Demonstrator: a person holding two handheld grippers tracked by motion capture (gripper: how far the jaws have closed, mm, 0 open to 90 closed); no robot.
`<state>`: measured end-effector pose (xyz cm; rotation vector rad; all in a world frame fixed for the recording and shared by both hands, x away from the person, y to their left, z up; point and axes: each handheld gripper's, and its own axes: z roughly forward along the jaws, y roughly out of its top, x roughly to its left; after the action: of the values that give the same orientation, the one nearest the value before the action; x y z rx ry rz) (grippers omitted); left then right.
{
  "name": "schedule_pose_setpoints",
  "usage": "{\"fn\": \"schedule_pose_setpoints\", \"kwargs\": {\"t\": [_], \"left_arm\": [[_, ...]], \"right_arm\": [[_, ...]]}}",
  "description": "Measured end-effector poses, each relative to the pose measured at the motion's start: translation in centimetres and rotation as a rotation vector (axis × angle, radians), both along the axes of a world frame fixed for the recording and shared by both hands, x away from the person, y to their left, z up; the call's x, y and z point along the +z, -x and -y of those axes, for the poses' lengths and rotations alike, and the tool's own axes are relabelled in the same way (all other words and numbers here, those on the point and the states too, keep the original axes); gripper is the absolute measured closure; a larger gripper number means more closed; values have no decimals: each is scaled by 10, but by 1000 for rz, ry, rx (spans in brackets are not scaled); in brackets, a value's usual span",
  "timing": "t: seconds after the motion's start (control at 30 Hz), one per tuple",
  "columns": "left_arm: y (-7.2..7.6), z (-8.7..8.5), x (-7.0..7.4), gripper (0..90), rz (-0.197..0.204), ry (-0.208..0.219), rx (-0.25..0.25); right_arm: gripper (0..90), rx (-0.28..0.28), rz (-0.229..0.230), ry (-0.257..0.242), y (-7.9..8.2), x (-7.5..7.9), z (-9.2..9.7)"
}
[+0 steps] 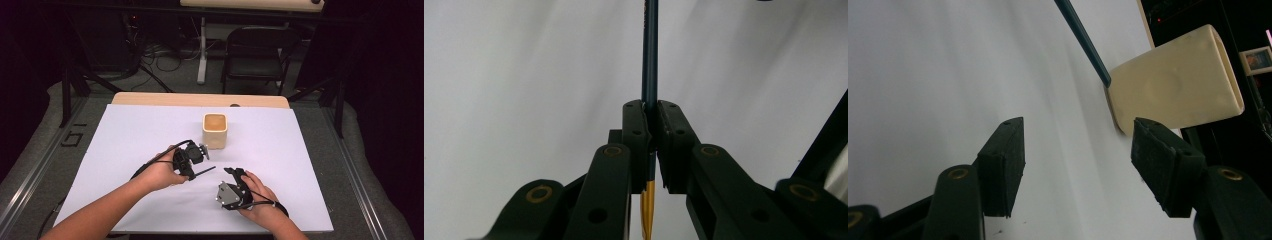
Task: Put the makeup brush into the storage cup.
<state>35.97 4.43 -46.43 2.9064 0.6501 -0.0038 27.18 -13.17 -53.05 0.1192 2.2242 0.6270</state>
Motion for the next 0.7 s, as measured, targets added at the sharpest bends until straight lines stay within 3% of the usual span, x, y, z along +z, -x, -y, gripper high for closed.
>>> {"fn": "schedule_pose_setpoints", "kwargs": {"t": [0.37,0.7], "left_arm": [[4,7,-2,834,-8,-3,-23],[8,14,-3,834,-12,5,-40]], "right_arm": [[435,27,63,59,5,-2,-3],[494,42,72,95,7,-7,-6]]}}
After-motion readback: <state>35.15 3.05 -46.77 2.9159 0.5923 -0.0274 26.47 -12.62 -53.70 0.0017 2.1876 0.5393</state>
